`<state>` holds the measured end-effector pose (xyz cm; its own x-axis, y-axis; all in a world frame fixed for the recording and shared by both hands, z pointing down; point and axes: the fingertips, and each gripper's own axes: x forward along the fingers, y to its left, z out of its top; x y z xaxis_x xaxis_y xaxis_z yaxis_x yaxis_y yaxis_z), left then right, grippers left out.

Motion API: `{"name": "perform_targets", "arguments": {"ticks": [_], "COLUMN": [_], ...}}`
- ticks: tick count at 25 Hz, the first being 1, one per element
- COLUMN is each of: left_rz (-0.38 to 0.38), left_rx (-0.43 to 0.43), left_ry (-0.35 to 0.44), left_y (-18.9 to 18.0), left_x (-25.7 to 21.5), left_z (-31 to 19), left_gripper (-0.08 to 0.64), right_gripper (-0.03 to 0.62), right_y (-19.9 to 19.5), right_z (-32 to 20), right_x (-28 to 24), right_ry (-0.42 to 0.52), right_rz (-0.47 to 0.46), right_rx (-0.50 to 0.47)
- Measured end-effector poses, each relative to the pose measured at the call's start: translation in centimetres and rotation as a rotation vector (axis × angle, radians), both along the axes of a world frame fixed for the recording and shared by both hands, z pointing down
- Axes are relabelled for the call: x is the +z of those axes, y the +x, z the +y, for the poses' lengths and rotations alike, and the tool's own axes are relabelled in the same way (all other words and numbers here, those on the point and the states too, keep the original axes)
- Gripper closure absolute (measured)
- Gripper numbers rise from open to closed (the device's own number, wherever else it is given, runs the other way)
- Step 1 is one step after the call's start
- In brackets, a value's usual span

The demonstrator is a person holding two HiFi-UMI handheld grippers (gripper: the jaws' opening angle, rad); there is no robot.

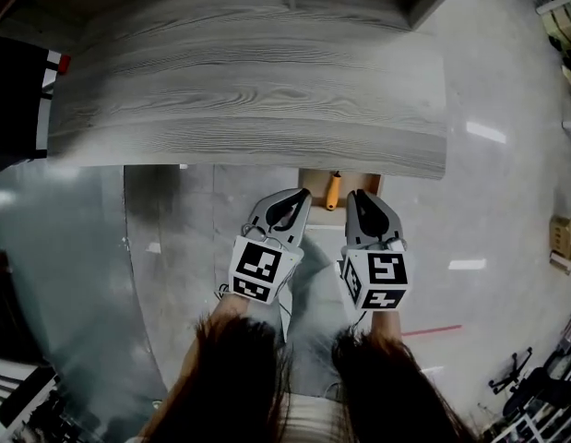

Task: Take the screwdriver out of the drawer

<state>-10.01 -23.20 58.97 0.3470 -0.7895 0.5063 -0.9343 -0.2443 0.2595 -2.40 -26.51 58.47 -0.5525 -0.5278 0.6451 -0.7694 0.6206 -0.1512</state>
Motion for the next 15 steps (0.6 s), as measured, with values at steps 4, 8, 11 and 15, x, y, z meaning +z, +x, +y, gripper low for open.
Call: {"name": "perform_targets", "arguments": {"ticks": [4, 8, 11, 15], "left_rz": [0.008, 0.025, 0.044, 0.055], "left_rx": [0.013, 0.027, 0.035, 0.058], "left_ry": [-0.020, -0.047, -0.053, -0.054], "left_y": [-0.3, -0.1, 0.3, 1.0], "left_x": [2.2, 4.2, 5.1, 5.9], "left_z": [-0.5, -0.7, -1.2, -1.8], "left_gripper": [0.543, 0.543, 0.543, 0.543], "right_gripper": [0.561, 0.561, 0.561, 0.560], "right_y": [-0.4, -0.7, -0.7, -0.8], "right_z": [-0.1, -0.1, -0.2, -0.1], "right_x": [2.7, 4.9, 6.3, 8.0], "right_ry": [-0.042, -0.082, -0.106, -0.135], "right_rz": [0.018, 0.032, 0.038, 0.061], "right_rx": [0.021, 0.029, 0.043, 0.053]}}
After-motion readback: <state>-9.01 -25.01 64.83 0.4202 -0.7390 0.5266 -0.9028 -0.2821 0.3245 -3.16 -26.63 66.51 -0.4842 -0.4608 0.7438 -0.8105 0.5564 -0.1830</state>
